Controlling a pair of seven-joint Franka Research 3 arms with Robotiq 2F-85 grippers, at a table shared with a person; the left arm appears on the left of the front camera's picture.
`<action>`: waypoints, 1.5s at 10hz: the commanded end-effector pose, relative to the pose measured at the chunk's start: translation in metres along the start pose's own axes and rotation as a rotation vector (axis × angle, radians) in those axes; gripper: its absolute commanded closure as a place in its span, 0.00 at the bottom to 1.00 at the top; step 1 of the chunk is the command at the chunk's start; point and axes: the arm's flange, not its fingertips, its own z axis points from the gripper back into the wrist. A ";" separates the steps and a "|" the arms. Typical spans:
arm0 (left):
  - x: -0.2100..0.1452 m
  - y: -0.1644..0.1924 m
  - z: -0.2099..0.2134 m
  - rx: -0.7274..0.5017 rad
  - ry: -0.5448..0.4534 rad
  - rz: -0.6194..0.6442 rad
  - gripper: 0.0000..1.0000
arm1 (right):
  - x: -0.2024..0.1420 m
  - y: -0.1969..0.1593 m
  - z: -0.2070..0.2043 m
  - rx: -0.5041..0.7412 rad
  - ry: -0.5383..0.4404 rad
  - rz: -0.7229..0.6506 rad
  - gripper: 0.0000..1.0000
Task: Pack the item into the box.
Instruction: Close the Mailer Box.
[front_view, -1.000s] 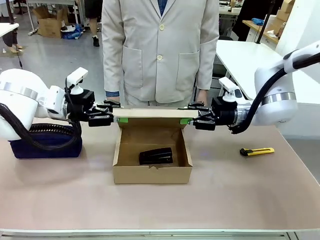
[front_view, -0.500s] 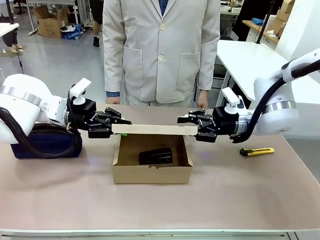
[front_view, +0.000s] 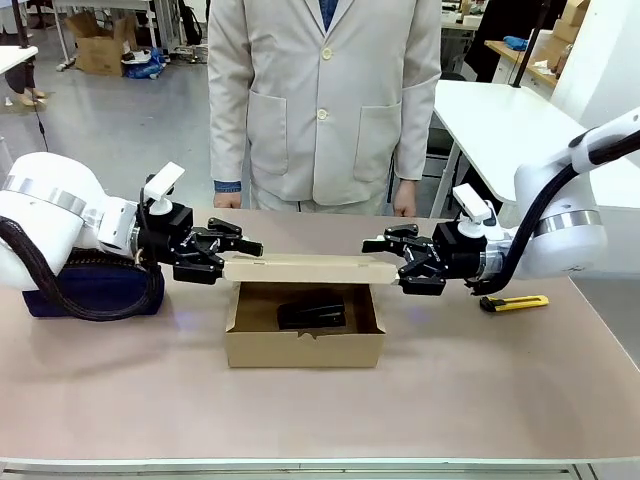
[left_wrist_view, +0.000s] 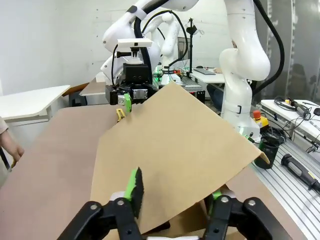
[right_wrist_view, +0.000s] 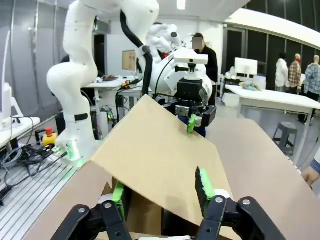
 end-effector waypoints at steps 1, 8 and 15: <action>0.005 -0.005 0.001 0.020 0.016 -0.015 0.00 | 0.004 0.003 0.002 0.020 0.019 0.025 0.00; 0.040 -0.062 0.073 0.322 0.001 -0.114 0.00 | 0.024 0.022 0.080 -0.245 -0.022 -0.087 0.00; 0.025 -0.006 -0.006 0.224 0.097 0.000 0.00 | 0.027 -0.003 -0.042 -0.150 0.168 -0.292 0.00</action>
